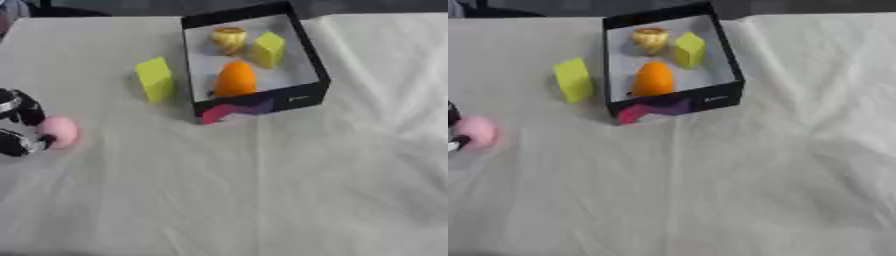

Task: Pick up objects on the table and place them in the box.

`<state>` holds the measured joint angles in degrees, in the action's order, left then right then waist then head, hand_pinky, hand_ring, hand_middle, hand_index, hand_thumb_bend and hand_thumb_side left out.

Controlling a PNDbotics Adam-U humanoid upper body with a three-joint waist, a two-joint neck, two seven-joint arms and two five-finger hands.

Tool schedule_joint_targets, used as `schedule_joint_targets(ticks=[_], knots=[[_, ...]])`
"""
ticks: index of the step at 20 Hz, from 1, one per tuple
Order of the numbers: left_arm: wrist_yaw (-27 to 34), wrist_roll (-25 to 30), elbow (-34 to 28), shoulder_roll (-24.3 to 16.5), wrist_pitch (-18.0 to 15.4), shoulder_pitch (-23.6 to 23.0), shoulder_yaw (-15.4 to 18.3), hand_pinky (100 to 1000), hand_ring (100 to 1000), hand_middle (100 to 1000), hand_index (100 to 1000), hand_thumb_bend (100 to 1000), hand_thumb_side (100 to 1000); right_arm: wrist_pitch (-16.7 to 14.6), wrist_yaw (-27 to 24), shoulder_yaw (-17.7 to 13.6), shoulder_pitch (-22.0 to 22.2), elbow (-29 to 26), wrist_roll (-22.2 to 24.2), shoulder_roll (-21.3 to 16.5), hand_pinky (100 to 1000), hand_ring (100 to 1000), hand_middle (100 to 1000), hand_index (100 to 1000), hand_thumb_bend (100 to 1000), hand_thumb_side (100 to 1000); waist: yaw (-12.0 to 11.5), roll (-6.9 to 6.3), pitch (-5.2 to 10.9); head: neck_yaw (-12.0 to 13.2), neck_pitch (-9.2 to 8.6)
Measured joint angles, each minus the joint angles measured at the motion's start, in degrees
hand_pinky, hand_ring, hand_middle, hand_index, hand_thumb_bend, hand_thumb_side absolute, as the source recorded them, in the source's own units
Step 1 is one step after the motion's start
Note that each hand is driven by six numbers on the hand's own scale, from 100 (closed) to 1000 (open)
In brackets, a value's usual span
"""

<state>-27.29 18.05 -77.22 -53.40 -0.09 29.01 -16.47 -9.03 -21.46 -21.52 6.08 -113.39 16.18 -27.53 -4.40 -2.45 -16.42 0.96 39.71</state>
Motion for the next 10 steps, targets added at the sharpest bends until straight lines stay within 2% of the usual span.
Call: schedule_joint_targets(ticks=[5, 10], knots=[[0.13, -3.06, -1.55, 0.33, -0.68, 0.52, -0.06, 574, 521, 445, 487, 100, 242, 0.03, 0.0, -0.01, 0.05, 0.0, 0.19, 0.0, 899, 615, 628, 863, 100, 555, 0.06, 0.0, 0.0, 0.1, 0.0], [1.31, -3.82, -7.39, -0.32, -1.03, 2.14, 0.05, 579, 521, 448, 492, 100, 222, -0.15, -0.04, -0.01, 0.47, 0.0, 0.37, 0.0, 899, 616, 629, 863, 100, 550, 0.18, 0.0, 0.03, 0.2, 0.0]])
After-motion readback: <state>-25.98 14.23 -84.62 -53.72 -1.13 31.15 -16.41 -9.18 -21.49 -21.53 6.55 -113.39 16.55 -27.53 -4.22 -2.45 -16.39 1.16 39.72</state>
